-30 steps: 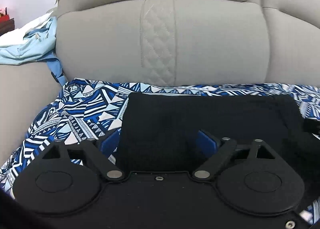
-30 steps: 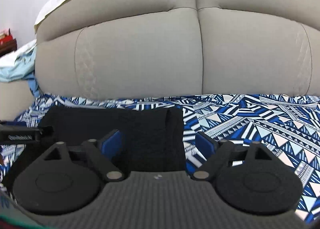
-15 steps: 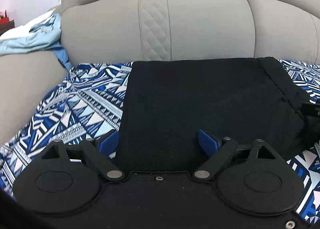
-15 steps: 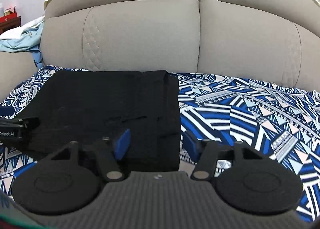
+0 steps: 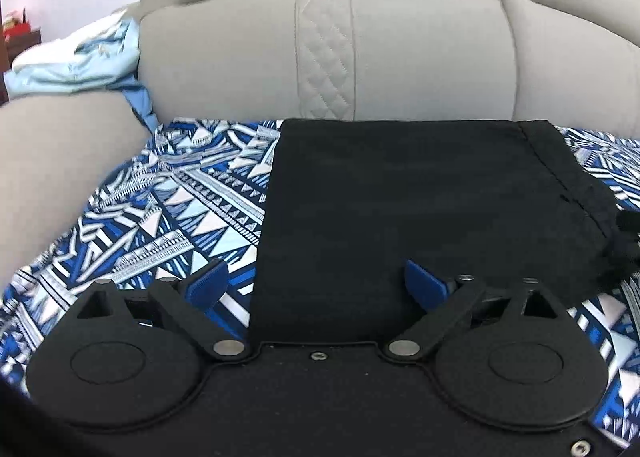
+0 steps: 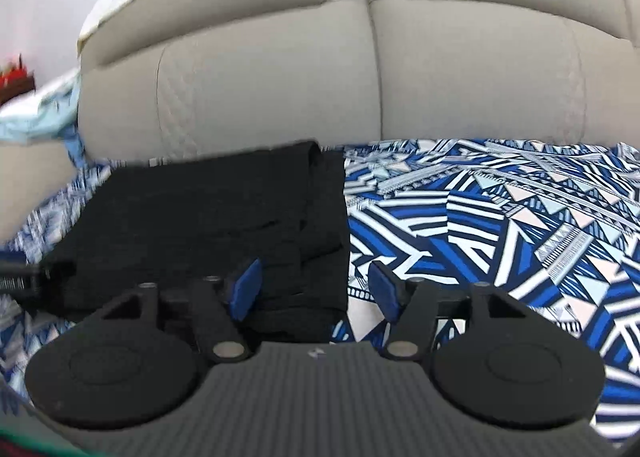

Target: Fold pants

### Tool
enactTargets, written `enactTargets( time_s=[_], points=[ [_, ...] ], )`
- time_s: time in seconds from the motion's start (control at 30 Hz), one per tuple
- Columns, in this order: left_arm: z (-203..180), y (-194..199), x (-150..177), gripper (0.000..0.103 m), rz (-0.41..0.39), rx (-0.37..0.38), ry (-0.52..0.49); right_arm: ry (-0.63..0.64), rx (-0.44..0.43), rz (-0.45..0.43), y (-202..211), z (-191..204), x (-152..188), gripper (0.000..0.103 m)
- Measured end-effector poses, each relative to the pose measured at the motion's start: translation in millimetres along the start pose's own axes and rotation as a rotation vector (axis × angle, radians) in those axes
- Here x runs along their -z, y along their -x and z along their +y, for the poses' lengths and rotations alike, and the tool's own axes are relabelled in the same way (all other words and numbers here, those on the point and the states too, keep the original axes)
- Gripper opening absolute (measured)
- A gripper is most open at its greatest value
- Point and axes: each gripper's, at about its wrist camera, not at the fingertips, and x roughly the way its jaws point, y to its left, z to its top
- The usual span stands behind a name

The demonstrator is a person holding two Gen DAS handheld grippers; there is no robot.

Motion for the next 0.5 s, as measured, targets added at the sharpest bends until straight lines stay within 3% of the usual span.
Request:
enactTargets(
  time_s=[0.27,0.5],
  points=[
    [4.6,33.8,15.5,0.103,-0.058,0.087,-0.009,0.012,0.009,-0.181,46.7,30.0,16.2,0.102],
    [15.1,33.1,33.7,0.103,-0.067,0.138,0.027,0.060,0.005,-0.189,48.3,49.4,32.1,0.103]
  ],
)
